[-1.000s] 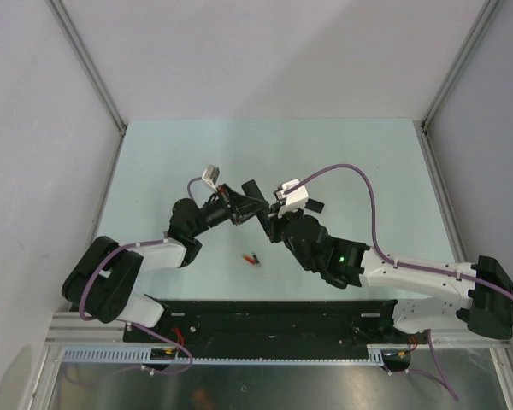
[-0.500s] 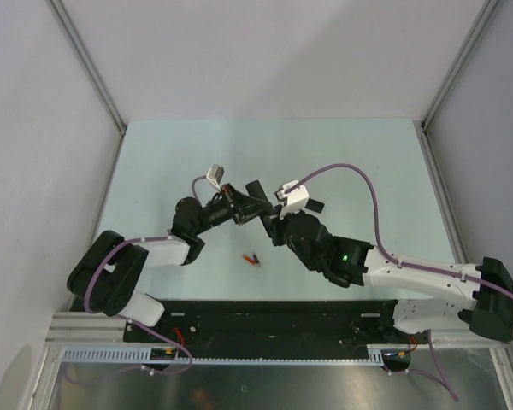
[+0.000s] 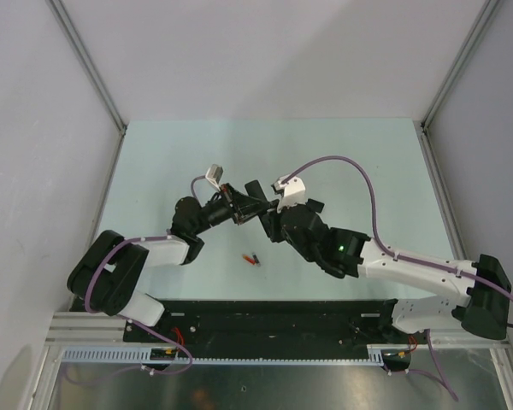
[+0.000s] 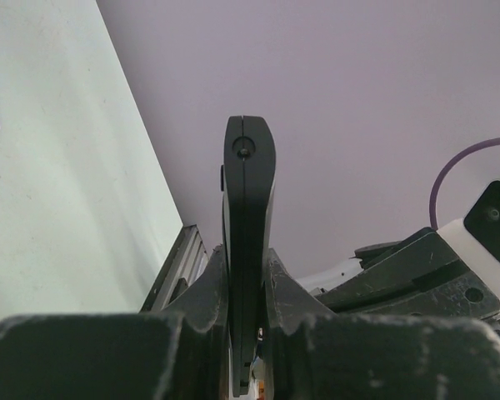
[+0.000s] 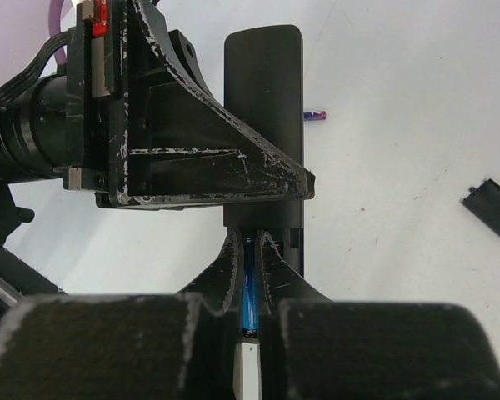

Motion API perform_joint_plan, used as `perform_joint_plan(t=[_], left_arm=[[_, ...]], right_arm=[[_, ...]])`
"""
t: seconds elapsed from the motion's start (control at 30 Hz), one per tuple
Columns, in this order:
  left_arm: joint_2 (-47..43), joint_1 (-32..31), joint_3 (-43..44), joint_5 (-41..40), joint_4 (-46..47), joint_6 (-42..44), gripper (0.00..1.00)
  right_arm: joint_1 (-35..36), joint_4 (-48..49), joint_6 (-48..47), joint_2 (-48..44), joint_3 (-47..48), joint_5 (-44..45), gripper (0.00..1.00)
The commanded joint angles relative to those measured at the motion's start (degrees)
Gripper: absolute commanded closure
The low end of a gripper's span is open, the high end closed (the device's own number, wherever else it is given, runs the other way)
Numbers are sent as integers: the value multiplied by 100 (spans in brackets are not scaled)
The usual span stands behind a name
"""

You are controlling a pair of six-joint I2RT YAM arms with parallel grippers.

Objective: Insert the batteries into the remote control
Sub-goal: Load the battery into the remote control.

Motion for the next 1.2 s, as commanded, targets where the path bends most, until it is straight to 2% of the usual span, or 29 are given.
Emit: perform_joint_plan(t=[0.0,0.57,1.07,1.17], left_arm=[[-165,-25,395,-160,733,-220,100],[-156,-7,554,-275,742,-202,100],[-165,-7,554,-231,751,-211,100],[-174,-16,519,-231,769,-211,100]], right_arm=[[-50,-646,276,291,92,-556,100],[-129,-1622,426,1108,637,-1198,100],[-59,-1780,469,1443,848,-1445,100],[-59,-1798,478,1382,866,-1322,94]])
